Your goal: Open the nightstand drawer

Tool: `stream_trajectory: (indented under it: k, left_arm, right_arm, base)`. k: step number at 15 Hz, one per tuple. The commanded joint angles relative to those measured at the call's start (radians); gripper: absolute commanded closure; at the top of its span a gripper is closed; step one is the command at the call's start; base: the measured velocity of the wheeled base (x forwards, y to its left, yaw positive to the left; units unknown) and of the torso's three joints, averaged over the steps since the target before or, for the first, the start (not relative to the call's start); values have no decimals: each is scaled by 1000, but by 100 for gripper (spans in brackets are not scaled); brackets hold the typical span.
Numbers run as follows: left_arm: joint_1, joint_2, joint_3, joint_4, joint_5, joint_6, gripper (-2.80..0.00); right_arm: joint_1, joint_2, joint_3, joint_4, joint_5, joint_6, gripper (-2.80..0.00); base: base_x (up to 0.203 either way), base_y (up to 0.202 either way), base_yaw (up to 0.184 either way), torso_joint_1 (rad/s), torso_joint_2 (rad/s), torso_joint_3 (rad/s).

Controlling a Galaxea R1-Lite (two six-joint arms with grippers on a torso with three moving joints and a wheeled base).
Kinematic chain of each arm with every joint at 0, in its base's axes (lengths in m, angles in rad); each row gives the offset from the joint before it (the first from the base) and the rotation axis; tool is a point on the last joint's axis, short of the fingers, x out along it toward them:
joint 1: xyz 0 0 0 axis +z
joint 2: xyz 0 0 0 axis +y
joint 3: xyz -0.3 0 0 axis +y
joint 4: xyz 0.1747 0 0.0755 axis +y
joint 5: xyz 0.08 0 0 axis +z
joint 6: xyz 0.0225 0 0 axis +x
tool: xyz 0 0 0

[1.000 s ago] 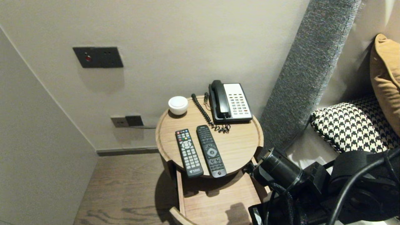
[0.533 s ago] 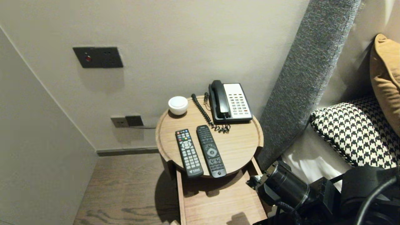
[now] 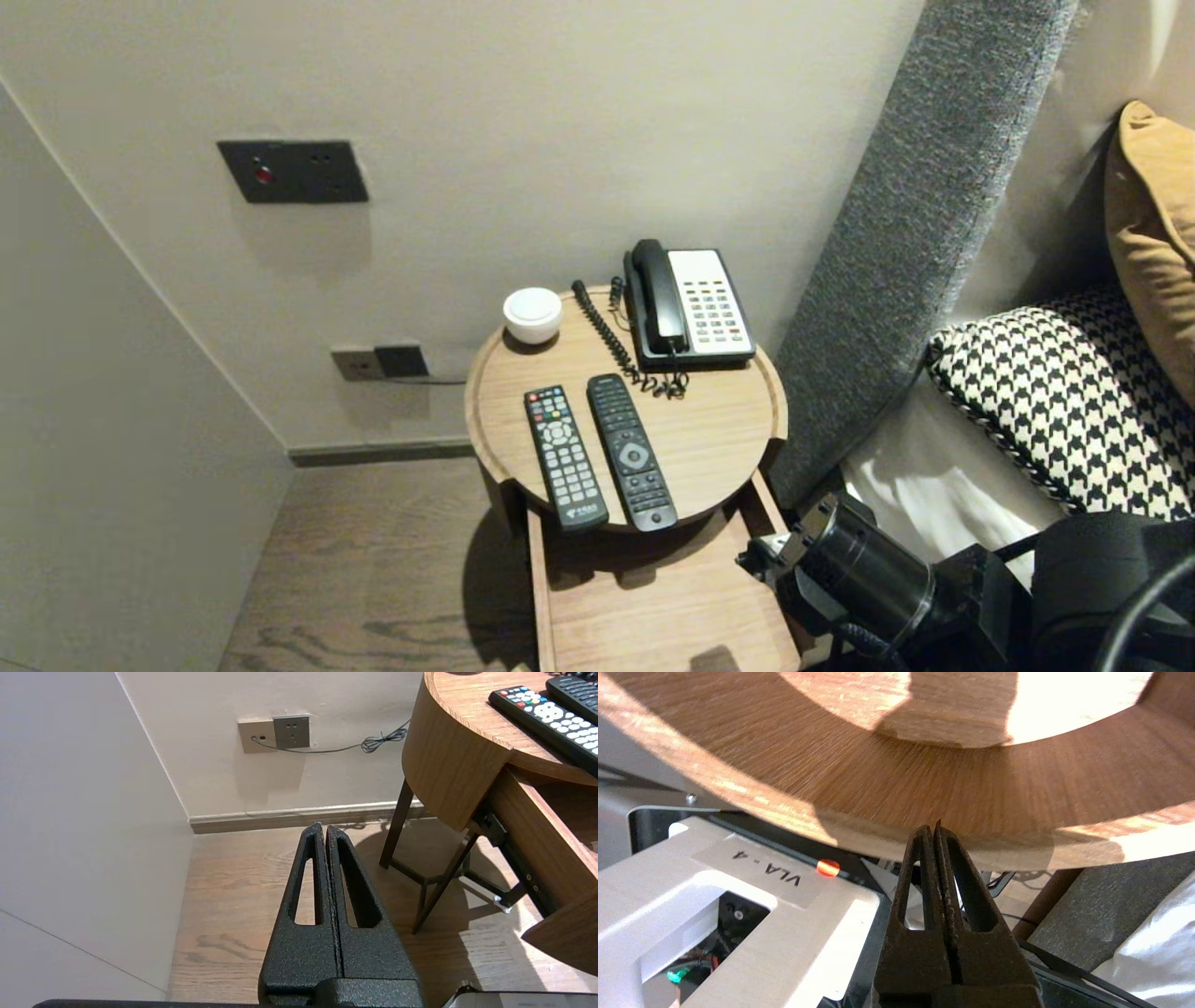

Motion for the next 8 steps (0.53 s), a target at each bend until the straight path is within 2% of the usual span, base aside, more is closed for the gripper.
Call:
stream_trajectory:
  k: [1, 4, 8]
  left_arm:
    - [0, 0, 0, 0, 0, 0, 0]
    - [0, 0, 0, 0, 0, 0, 0]
    - [0, 0, 0, 0, 0, 0, 0]
  right_arm:
    - [6, -6, 7, 4, 5, 3, 0]
    - [-5, -11, -31, -5, -2, 1, 0]
    - [-55, -26, -165, 6, -4, 0, 0]
  base:
    - [0, 0, 0, 0, 0, 0]
    - [0, 0, 0, 0, 0, 0]
    - [0, 0, 0, 0, 0, 0]
